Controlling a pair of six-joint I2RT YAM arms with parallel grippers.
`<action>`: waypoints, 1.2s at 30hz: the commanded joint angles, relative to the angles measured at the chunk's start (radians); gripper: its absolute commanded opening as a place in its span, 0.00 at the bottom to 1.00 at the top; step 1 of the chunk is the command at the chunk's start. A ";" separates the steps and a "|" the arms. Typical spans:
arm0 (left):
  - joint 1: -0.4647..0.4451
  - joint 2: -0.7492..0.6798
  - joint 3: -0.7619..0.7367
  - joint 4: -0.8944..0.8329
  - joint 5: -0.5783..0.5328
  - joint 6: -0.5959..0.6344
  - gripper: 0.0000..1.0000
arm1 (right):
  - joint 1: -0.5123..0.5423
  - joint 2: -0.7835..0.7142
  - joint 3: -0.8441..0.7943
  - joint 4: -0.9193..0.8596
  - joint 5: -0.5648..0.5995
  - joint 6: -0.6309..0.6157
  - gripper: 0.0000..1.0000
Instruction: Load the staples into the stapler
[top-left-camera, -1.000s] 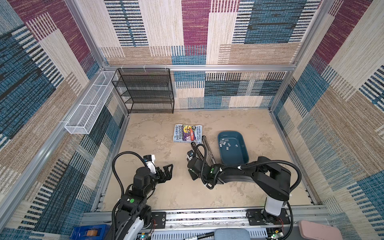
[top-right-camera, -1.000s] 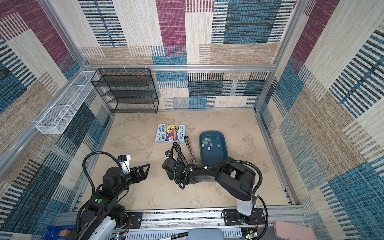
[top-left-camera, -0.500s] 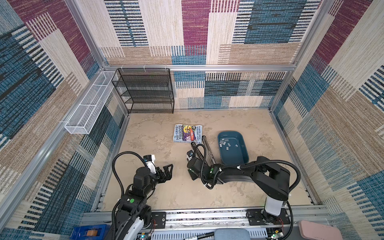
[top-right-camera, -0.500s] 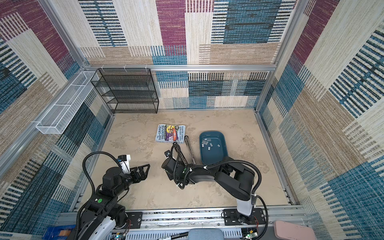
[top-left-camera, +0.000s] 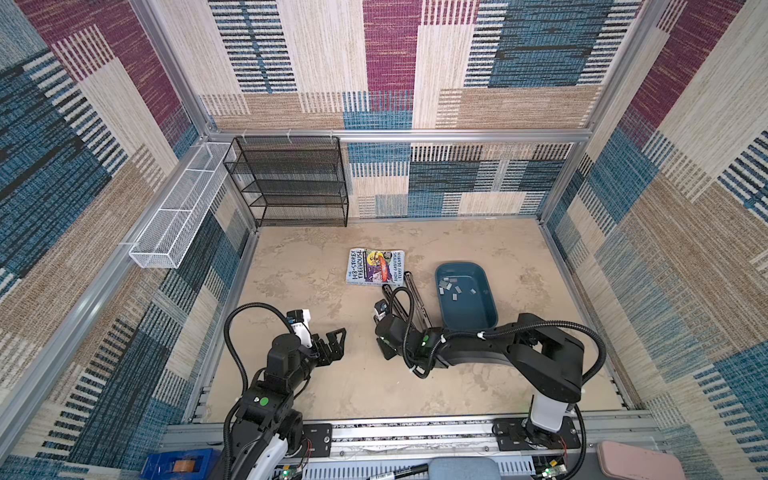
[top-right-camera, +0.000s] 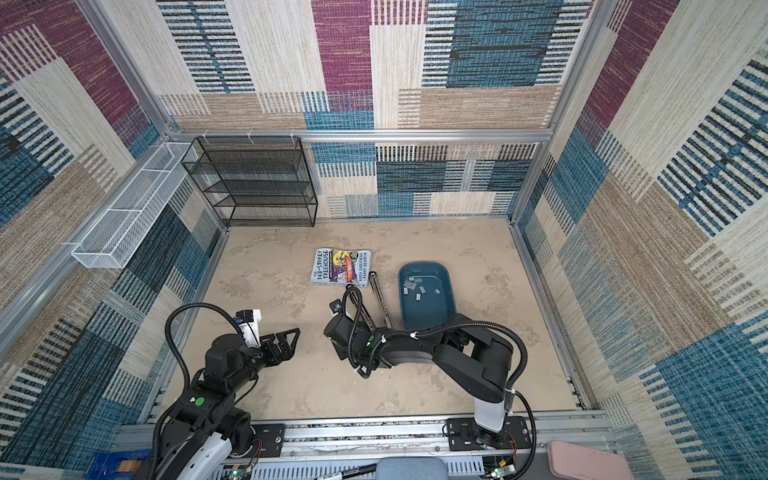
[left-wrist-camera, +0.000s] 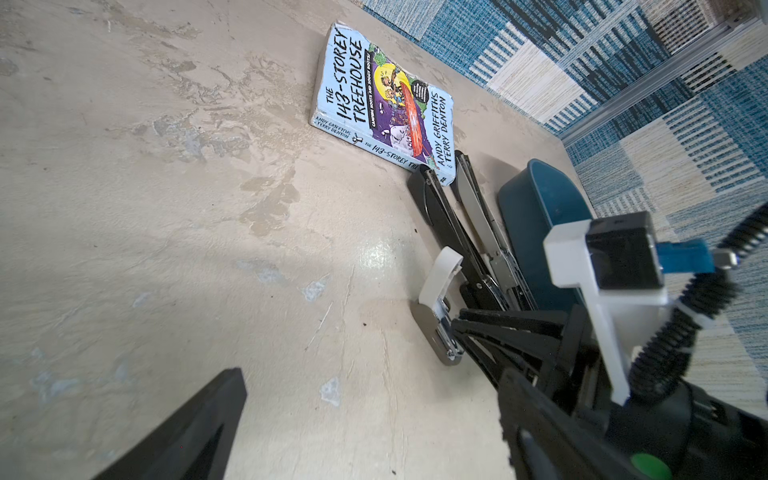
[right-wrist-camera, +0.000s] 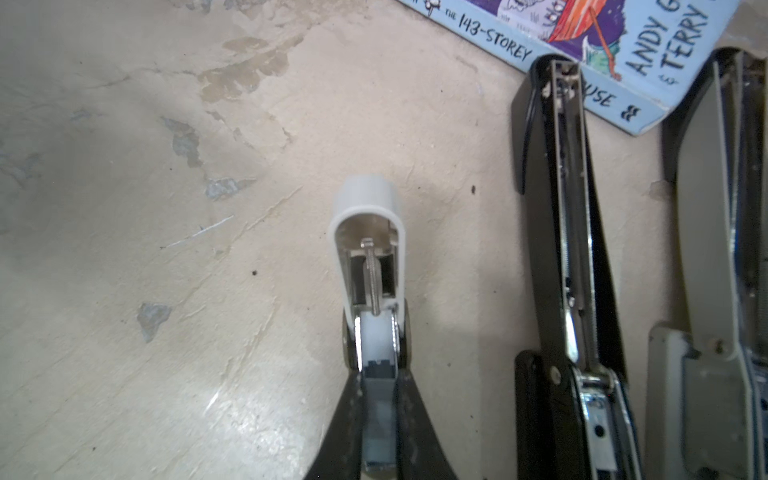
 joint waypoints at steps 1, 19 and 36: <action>-0.001 0.000 -0.002 0.028 -0.002 -0.001 0.99 | 0.000 0.004 0.007 0.022 0.007 -0.001 0.06; 0.000 0.000 -0.003 0.029 -0.002 -0.001 0.99 | 0.000 0.011 0.008 0.025 0.001 0.003 0.05; 0.000 0.000 -0.004 0.030 -0.001 0.000 0.99 | 0.002 0.007 0.005 0.025 -0.023 0.017 0.05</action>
